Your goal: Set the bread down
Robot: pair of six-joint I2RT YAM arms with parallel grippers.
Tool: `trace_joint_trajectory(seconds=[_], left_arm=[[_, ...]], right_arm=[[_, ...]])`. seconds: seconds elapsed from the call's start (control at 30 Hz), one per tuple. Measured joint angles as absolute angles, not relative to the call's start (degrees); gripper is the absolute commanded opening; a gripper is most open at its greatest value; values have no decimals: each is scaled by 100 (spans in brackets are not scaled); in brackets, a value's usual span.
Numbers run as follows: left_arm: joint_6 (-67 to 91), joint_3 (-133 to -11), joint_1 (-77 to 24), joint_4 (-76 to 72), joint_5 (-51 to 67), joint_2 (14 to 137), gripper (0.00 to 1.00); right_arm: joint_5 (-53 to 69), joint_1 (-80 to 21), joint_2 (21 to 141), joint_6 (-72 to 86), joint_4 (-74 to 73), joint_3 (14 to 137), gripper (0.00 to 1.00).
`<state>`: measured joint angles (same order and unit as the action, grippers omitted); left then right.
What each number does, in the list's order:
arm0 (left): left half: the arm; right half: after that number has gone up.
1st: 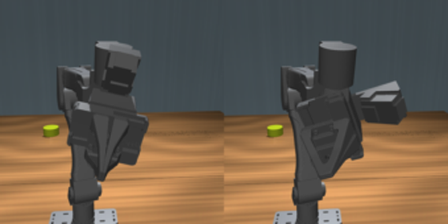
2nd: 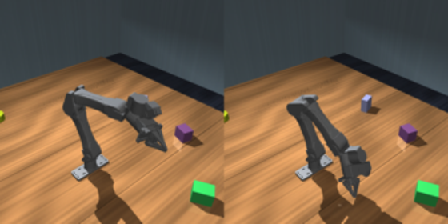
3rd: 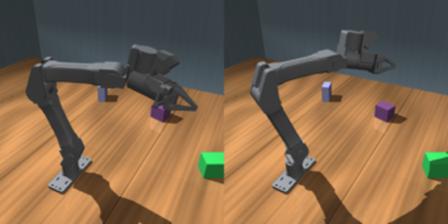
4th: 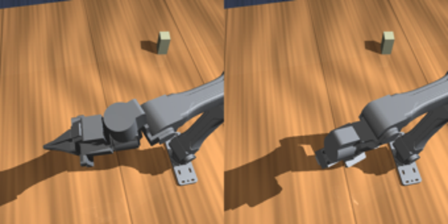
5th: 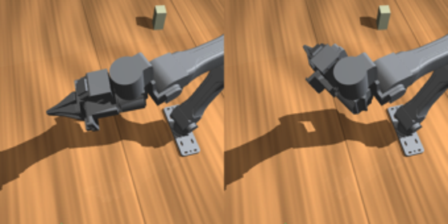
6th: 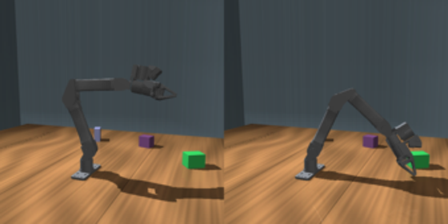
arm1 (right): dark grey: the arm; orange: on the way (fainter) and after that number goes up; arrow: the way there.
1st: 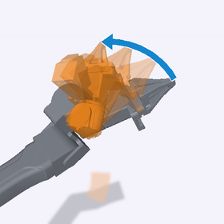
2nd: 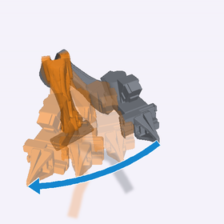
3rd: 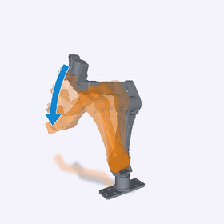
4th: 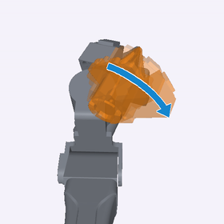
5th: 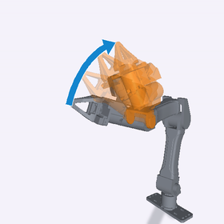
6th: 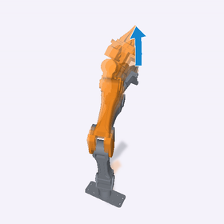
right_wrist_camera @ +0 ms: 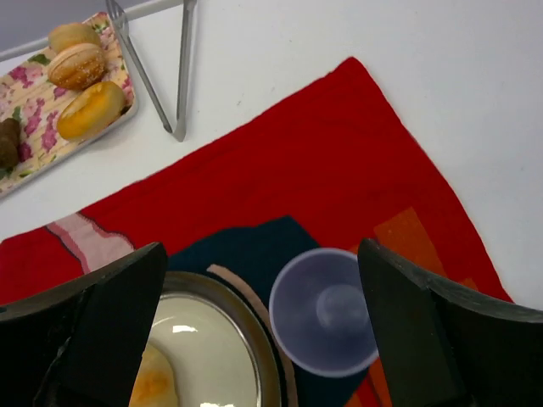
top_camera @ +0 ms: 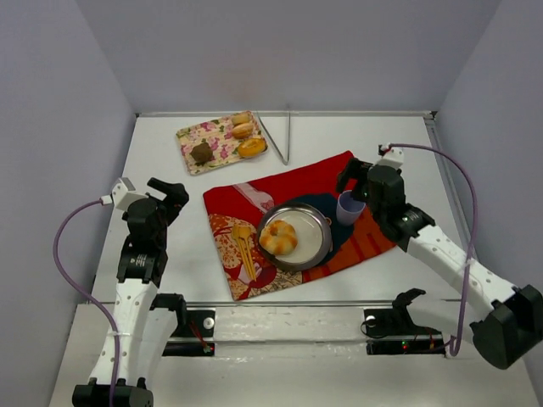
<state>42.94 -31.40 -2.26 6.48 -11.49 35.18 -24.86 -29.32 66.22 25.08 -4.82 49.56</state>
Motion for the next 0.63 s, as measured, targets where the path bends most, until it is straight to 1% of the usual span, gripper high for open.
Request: trace_joint_trajectory(seconds=[0.1,0.27,0.63], left_arm=[[4287,-3140,-226,644,-1118,3489,99],[4287,-3140,-226,637,-1098,3409,99],[4285,-3140,-226,628,-1094,3391,99]], right_arm=[[-2480,-2932,5806,2814,-770,4508,100],[-2416,-2932,5094,3138,-1118,4244,100],[-2410,-2932,4882,3454,-1516,4217,100]])
